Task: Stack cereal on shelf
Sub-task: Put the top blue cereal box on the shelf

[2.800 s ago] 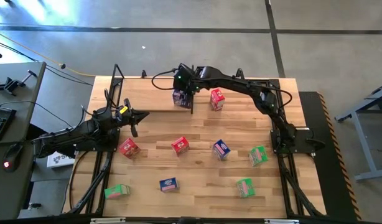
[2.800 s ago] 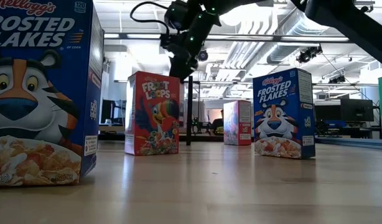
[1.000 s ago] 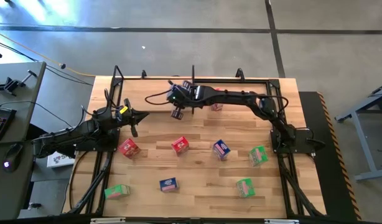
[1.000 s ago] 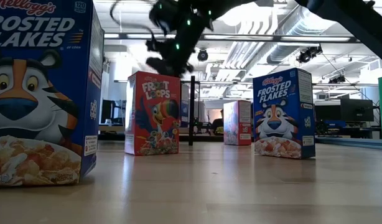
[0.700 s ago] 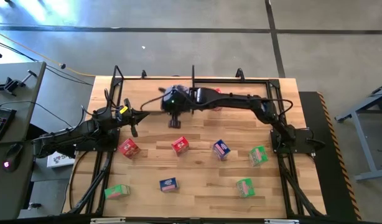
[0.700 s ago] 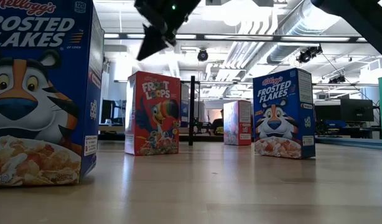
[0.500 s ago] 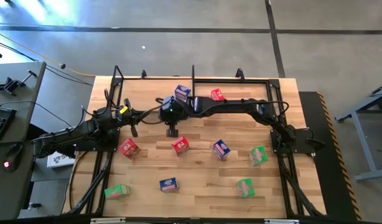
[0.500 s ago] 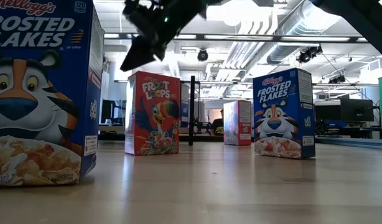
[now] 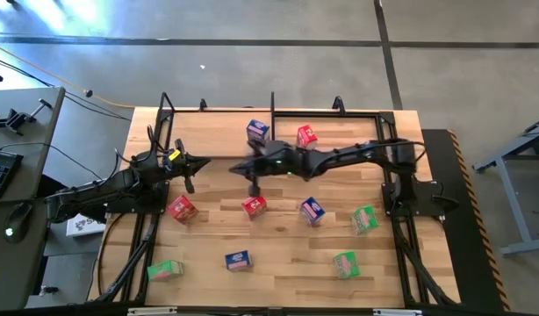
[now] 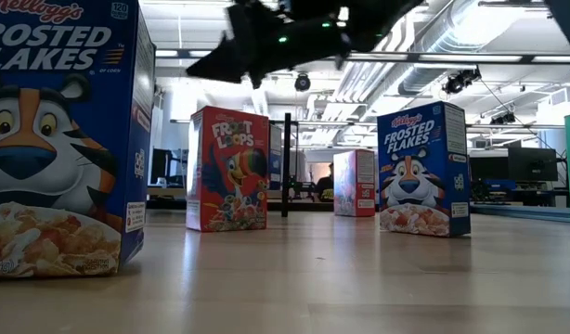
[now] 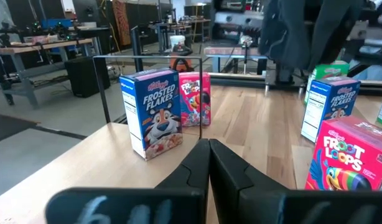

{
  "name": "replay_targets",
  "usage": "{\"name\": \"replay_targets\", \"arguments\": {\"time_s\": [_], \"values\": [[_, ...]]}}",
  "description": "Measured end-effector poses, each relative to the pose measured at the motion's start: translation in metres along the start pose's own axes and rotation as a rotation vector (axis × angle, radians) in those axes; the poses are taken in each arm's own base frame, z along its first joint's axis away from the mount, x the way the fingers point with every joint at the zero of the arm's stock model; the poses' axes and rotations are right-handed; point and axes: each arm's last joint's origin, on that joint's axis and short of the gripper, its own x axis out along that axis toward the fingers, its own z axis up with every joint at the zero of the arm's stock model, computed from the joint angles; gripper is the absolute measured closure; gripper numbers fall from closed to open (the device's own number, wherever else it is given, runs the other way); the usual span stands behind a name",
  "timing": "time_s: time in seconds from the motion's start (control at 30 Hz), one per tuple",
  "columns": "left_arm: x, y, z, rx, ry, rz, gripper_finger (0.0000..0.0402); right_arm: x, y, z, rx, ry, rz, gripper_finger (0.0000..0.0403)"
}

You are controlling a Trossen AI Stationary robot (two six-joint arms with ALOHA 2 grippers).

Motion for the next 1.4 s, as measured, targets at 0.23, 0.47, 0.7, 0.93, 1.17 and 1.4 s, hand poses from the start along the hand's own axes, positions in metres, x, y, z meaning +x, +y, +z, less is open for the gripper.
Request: {"name": "replay_targets", "arguments": {"time_s": [0.23, 0.47, 0.7, 0.93, 1.17, 1.4], "values": [[0.000, 0.000, 0.000, 0.000, 0.000, -0.001, 0.0401, -0.067, 0.009, -0.008, -0.011, -0.139, 0.015, 0.0403], [0.000, 0.002, 0.005, 0.386, -0.031, 0.081, 0.0401, -0.132, 0.017, -0.022, 0.046, -0.168, 0.001, 0.0403], [0.000, 0.003, 0.004, 0.423, -0.017, 0.085, 0.0401, -0.166, 0.022, -0.037, 0.101, -0.153, -0.071, 0.0403], [0.000, 0.002, 0.004, 0.257, -0.033, 0.055, 0.0401, -0.170, 0.022, -0.047, 0.155, -0.122, -0.105, 0.0403], [-0.001, 0.001, 0.014, -0.043, -0.146, 0.003, 0.0401, -0.172, 0.016, -0.052, 0.131, -0.100, -0.152, 0.0403], [-0.007, 0.001, 0.036, -0.200, -0.380, -0.052, 0.0401, -0.173, 0.003, -0.056, 0.087, -0.070, -0.180, 0.0403]]}}
